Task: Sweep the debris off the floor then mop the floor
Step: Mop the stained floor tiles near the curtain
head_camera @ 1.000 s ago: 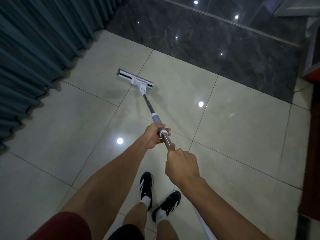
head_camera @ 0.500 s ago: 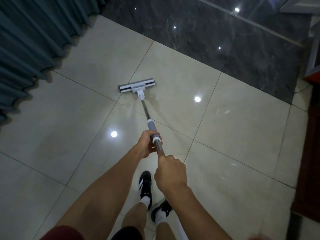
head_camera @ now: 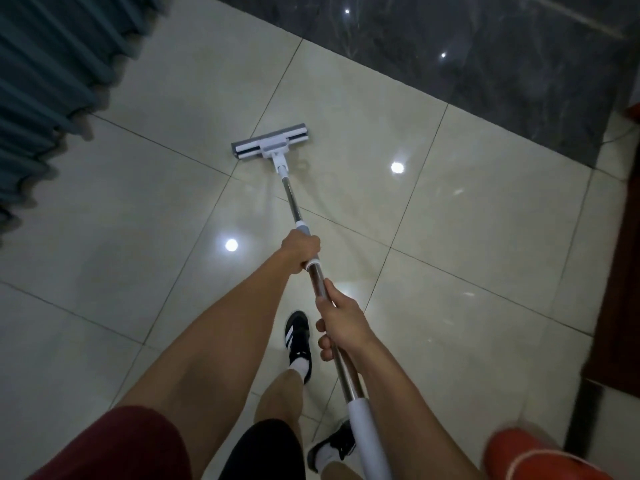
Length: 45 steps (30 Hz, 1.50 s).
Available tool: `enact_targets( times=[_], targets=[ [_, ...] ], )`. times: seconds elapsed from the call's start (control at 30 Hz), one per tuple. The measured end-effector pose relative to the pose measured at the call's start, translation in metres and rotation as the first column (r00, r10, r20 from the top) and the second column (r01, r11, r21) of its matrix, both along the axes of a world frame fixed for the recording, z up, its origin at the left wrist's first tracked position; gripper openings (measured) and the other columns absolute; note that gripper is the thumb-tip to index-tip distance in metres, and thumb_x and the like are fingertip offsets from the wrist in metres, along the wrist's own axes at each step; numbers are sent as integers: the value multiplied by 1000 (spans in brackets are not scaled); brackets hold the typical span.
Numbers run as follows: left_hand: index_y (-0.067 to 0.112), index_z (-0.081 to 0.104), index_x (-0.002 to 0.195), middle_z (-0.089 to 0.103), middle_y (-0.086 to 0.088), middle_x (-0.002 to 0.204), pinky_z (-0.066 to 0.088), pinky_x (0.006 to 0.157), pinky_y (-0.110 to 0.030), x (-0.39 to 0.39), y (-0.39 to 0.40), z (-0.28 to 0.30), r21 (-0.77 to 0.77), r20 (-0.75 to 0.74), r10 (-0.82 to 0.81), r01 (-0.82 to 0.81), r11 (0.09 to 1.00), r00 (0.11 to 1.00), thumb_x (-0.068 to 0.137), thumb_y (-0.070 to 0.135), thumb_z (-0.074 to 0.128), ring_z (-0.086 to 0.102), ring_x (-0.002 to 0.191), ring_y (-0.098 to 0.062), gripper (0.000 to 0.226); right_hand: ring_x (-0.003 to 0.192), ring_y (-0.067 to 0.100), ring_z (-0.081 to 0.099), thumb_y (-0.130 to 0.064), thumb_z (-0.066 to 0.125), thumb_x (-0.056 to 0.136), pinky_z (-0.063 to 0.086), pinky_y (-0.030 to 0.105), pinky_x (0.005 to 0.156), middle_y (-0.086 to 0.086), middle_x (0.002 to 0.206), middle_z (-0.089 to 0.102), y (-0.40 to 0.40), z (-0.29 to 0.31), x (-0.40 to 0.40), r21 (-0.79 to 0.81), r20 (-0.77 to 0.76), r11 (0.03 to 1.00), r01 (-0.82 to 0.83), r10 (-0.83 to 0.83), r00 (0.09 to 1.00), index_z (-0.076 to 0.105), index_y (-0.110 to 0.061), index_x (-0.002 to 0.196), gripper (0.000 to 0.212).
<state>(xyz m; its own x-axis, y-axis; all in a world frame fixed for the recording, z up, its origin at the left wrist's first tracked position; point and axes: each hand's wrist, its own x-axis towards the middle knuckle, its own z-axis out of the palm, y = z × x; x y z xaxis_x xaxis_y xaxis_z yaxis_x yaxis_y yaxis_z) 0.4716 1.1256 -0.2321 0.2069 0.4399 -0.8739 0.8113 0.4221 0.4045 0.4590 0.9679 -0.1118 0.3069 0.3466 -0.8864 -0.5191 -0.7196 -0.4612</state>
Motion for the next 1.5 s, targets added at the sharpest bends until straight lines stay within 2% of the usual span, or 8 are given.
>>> enact_targets(
  times=[0.07, 0.17, 0.37, 0.5, 0.67, 0.8, 0.93, 1.5],
  targets=[
    [7, 57, 92, 65, -15, 102, 52, 67, -29, 2, -9, 1, -13, -3, 4, -4, 1000, 1000, 94, 14, 60, 65, 85, -26, 8, 45, 17, 43, -24, 39, 102, 42, 29, 48, 7, 69, 46, -9, -3, 0, 3, 19, 1000, -18, 18, 1000, 42, -44, 142, 44],
    [13, 50, 77, 55, -6, 74, 41, 51, -21, -1, -34, 15, -20, -21, -40, 39, 999, 999, 98, 11, 52, 51, 60, -17, 22, 40, 15, 43, -22, 38, 103, 42, 25, 42, 6, 67, 46, -31, -3, -5, -21, 26, 1000, -23, 24, 999, 44, -42, 139, 42],
    [8, 55, 79, 54, -7, 71, 45, 68, -33, -30, -137, 28, -53, -112, -176, 171, 984, 978, 100, 11, 53, 50, 64, -18, 20, 53, 13, 47, -26, 37, 104, 46, 27, 50, -1, 72, 48, -131, -21, -38, -68, 84, 990, -120, 126, 988, 43, -35, 142, 39],
    [9, 52, 75, 56, -9, 72, 49, 61, -32, -50, -219, 28, -69, -123, -237, 230, 971, 964, 101, 12, 51, 55, 61, -20, 26, 59, 9, 47, -25, 36, 105, 43, 24, 52, -7, 74, 46, -215, -24, -61, -63, 81, 990, -126, 131, 988, 36, -40, 147, 44],
    [1, 63, 110, 63, -17, 80, 54, 47, -33, -80, -298, 27, -139, -163, -218, 197, 971, 962, 100, 15, 51, 63, 65, -28, 21, 59, 11, 47, -26, 34, 106, 45, 29, 56, -6, 74, 46, -295, -19, -94, -55, 67, 992, -114, 118, 991, 32, -41, 150, 47],
    [1, 59, 95, 63, -19, 79, 53, 41, -31, -105, -341, 33, -186, -164, -237, 206, 961, 958, 102, 16, 53, 64, 62, -29, 17, 52, 14, 47, -27, 37, 105, 47, 28, 46, -1, 73, 49, -338, -9, -125, -61, 69, 996, -71, 75, 995, 30, -38, 153, 50],
    [4, 51, 84, 61, -18, 83, 54, 52, -41, -141, -359, 37, -224, -118, -286, 255, 941, 951, 102, 14, 55, 63, 68, -29, 21, 51, 14, 46, -27, 38, 105, 43, 25, 42, 0, 74, 50, -353, -4, -166, -89, 85, 996, 0, 8, 996, 30, -37, 153, 50],
    [3, 50, 105, 58, -17, 88, 56, 47, -41, -310, -373, 45, -273, 2, -554, 533, 801, 833, 102, 12, 56, 64, 68, -27, 11, 56, 15, 50, -28, 38, 105, 41, 22, 38, 3, 79, 53, -347, 23, -374, -182, 146, 952, 247, -222, 964, 38, -37, 147, 44]
  ],
)
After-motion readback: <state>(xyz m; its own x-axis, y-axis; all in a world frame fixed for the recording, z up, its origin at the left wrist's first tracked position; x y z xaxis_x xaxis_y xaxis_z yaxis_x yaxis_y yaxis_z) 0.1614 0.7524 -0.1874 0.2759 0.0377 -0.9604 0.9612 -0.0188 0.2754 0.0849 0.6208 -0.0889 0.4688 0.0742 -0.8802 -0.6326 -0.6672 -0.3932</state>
